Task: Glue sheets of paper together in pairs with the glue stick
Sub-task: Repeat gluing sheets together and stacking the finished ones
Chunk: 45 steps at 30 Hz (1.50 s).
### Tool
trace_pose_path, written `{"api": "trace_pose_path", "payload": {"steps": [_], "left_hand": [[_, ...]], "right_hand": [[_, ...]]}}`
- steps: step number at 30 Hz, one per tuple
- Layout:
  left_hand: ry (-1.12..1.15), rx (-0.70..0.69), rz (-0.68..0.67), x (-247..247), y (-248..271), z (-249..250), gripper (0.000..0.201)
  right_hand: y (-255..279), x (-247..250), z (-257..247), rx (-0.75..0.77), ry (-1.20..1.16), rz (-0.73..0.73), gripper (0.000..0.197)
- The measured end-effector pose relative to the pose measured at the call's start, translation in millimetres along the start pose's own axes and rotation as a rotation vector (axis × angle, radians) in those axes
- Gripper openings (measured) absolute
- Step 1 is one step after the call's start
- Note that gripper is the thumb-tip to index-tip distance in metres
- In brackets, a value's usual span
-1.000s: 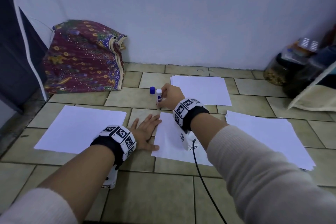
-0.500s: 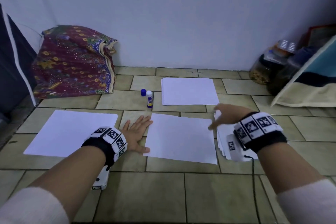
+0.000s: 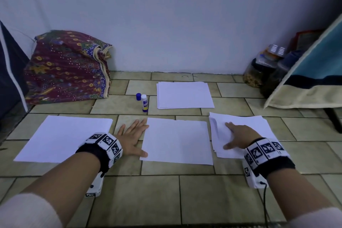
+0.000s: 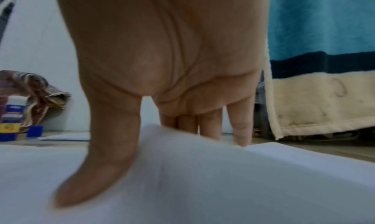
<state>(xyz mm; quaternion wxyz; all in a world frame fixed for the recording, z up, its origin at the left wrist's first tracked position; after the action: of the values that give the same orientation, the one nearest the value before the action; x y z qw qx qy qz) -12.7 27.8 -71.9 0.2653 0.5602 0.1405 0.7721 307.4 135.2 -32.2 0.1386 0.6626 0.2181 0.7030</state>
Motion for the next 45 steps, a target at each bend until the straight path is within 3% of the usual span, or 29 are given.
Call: {"api": "trace_pose_path", "payload": {"steps": [5,6,10,14,19,30,36,45], "left_hand": [[-0.025,0.007,0.027,-2,-3,-3,0.105],[-0.026,0.009,0.025,-2,-3,-3,0.107],[-0.033,0.023,0.021,-3,-4,-4,0.126],[-0.041,0.012,0.065,-4,-6,-7,0.121],[-0.046,-0.004,0.092,-4,-7,-6,0.13],[-0.071,-0.022,0.072,-4,-5,-4,0.127],[-0.078,0.01,0.077,-3,-2,0,0.104],[-0.027,0.014,0.055,-4,-4,-2,0.119]], "right_hand": [[7,37,10,-0.047,-0.253,0.271,0.027],[12,44,7,-0.048,-0.29,0.31,0.023],[34,56,-43,0.056,-0.316,0.334,0.023],[48,35,-117,0.194,-0.308,0.191,0.041],[42,2,-170,0.17,-0.296,0.055,0.058],[39,-8,-191,0.111,-0.329,0.036,0.061],[40,-11,-196,0.097,-0.321,0.04,0.061],[43,-15,-191,0.123,-0.357,0.038,0.063]]}}
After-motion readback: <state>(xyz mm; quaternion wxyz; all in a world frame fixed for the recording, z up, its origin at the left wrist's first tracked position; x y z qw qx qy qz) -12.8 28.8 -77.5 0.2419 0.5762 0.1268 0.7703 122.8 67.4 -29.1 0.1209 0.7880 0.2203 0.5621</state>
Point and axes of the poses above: each hand's wrist, its own y-axis away from the middle knuckle, its own x-axis out of the back of the hand, z = x × y, the point moved 7 cm from there along -y, towards the middle knuckle, and after that the axes turned 7 degrees about -x, right-handed, at the moved point
